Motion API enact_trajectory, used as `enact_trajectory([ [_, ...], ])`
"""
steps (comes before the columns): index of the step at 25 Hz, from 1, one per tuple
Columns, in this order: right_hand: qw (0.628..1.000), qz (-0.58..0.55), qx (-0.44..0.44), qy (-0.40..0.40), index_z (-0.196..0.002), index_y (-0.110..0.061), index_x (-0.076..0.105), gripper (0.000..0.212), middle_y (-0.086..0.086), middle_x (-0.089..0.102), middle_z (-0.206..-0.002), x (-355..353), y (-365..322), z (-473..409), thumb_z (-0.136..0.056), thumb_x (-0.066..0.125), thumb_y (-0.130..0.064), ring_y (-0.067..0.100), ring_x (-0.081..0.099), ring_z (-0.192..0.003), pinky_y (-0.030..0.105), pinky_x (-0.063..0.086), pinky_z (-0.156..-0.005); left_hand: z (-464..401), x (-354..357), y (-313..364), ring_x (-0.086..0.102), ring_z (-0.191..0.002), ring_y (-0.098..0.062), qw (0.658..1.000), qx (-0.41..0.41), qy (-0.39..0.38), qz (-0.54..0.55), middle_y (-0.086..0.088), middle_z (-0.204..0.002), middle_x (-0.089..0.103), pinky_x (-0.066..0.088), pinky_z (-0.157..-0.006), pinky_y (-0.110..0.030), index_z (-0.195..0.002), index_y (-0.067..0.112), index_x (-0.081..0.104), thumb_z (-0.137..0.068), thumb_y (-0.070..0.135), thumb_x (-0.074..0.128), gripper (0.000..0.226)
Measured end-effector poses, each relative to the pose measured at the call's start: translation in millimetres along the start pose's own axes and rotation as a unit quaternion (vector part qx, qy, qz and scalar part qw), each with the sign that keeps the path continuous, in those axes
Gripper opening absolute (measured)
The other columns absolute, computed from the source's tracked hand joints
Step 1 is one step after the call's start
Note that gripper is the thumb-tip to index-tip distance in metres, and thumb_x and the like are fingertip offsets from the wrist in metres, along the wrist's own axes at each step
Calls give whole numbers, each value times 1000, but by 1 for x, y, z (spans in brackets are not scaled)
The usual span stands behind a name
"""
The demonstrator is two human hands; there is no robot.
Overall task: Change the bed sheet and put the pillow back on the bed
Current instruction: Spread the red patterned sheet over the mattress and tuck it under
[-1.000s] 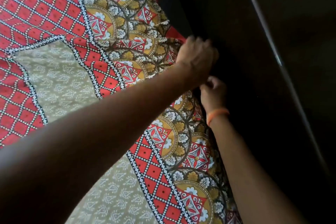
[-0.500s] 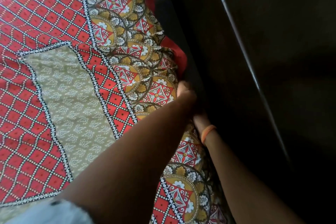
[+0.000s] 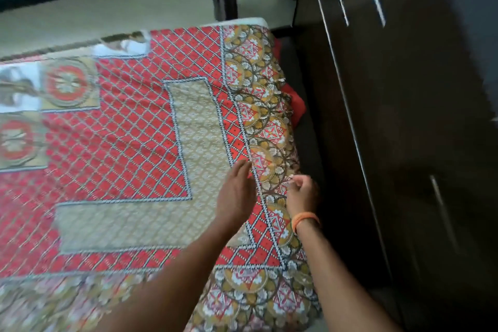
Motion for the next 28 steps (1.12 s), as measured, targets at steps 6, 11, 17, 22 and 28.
enact_trajectory([
  [6,987,67,-114,-87,-92,-19,65,10,11,68,-104,5,-65,159,-83,59,-18,31,62,-98,38,52,-85,164,-145,-40,55,-120,-24,946,-256,135,147,-11,-136,56,43,-102,-35,-136,9,52,-98,17,50,38],
  [11,958,133,-211,-141,-88,-27,58,3,8,61,-104,52,-101,286,-90,57,-27,31,60,-92,46,52,-86,289,-242,-94,53,-105,-16,832,-379,268,302,-7,-132,56,41,-84,-31,-138,8,49,-97,18,54,43],
  [17,947,83,-247,-189,-93,-14,60,9,6,59,-79,162,-104,474,-95,54,-20,24,55,-70,35,47,-64,437,-326,-218,59,-82,-14,723,-389,385,421,2,-94,62,48,-67,-30,-110,16,56,-95,17,55,15],
  [22,918,85,-276,-272,-82,-12,60,10,1,57,-70,259,-85,614,-91,59,-17,23,56,-70,31,44,-66,527,-374,-326,62,-78,-22,661,-397,425,474,-8,-91,67,50,-70,-37,-102,10,61,-93,17,60,10],
  [28,899,92,-303,-303,-85,-9,62,9,5,60,-74,387,-108,717,-91,57,-13,22,56,-71,30,45,-65,564,-467,-446,56,-67,-17,605,-376,482,510,-4,-81,61,47,-60,-31,-97,14,58,-95,11,53,6],
])
Point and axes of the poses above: each hand's wrist, its own z-axis away from the middle knuckle, its own x-axis out of the palm, y = z × x, the point moved 3 cm from there along -z, towards the middle knuckle
